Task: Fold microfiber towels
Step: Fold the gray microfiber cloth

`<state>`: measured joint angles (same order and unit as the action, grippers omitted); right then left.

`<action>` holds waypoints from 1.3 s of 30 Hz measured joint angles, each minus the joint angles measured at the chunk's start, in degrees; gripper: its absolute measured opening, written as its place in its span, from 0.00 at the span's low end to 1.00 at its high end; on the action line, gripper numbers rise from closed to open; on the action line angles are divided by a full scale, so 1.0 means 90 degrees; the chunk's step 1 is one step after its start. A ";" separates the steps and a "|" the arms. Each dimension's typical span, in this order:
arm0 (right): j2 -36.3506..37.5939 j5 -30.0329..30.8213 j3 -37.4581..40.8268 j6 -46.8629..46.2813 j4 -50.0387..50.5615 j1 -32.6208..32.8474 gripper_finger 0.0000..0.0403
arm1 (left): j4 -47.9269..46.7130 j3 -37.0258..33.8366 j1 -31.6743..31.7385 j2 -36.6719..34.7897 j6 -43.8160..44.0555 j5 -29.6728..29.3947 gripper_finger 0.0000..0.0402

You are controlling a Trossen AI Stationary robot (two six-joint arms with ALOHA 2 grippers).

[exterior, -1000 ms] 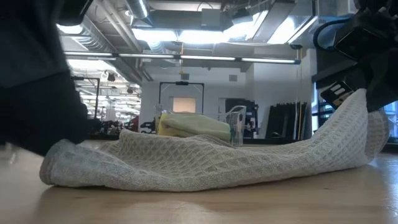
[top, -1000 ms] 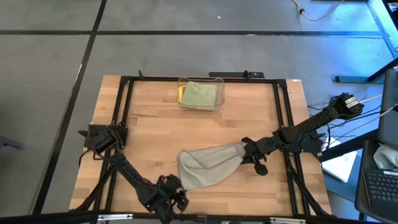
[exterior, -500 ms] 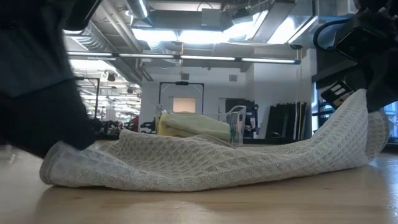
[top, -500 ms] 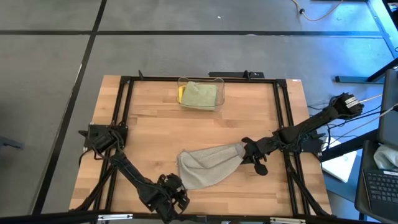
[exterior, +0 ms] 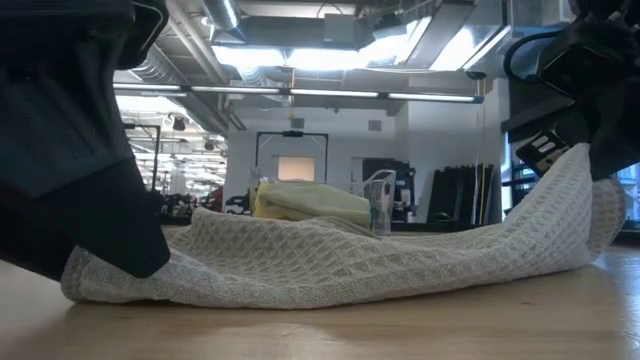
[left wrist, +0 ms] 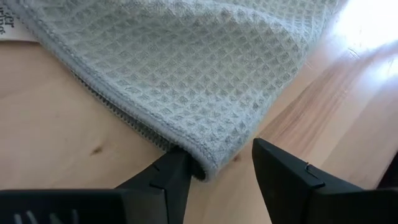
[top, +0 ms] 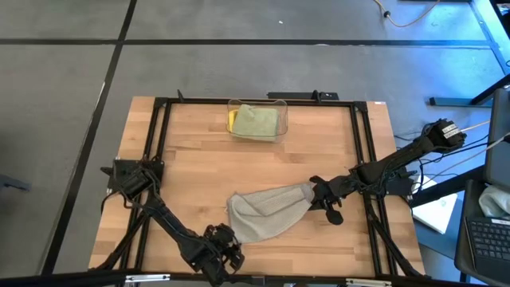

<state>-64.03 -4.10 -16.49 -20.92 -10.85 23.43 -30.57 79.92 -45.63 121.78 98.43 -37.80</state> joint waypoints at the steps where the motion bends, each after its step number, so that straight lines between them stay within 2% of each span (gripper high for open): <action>1: 0.0000 0.0000 0.0000 -0.0001 0.0000 0.0000 0.02 | -0.0004 0.0000 0.0000 0.0002 -0.0005 -0.0028 0.40; 5: 0.0000 0.0000 0.0000 -0.0001 0.0000 0.0001 0.02 | -0.0053 0.0000 0.0000 0.0011 -0.0012 -0.0076 0.31; 10: 0.0000 0.0000 0.0000 -0.0001 0.0000 0.0000 0.02 | -0.0028 0.0000 -0.0001 0.0011 -0.0156 -0.0074 0.05; 11: 0.0000 0.0000 0.0000 -0.0001 0.0000 0.0000 0.02 | -0.0023 0.0000 -0.0005 0.0011 -0.0170 -0.0076 0.03; 18: 0.0007 -0.0209 -0.0005 -0.0130 -0.0214 -0.0001 0.02 | -0.0131 -0.0005 0.0013 -0.0114 -0.0562 -0.0161 0.00; 25: 0.0012 -0.0258 -0.0290 -0.0101 -0.0012 0.0001 0.02 | -0.0587 -0.0005 0.0082 -0.0798 -0.1080 -0.0602 0.00; 28: 0.0055 -0.0509 -0.0534 0.0129 0.0197 -0.0001 0.02 | -0.0848 0.0000 0.0083 -0.1186 -0.1354 -0.0814 0.00; 33: 0.0431 -0.0447 -0.1326 0.0720 0.1419 -0.0001 0.02 | -0.1610 0.0000 0.0073 -0.1988 -0.1615 -0.1284 0.00; 39: 0.1015 0.0427 -0.2356 0.1320 0.2995 0.0001 0.02 | -0.2053 0.0000 0.0044 -0.2893 -0.2218 -0.1839 0.00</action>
<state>-54.90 -0.25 -37.70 -9.04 16.11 23.44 -49.04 79.92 -45.23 95.74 78.47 -54.35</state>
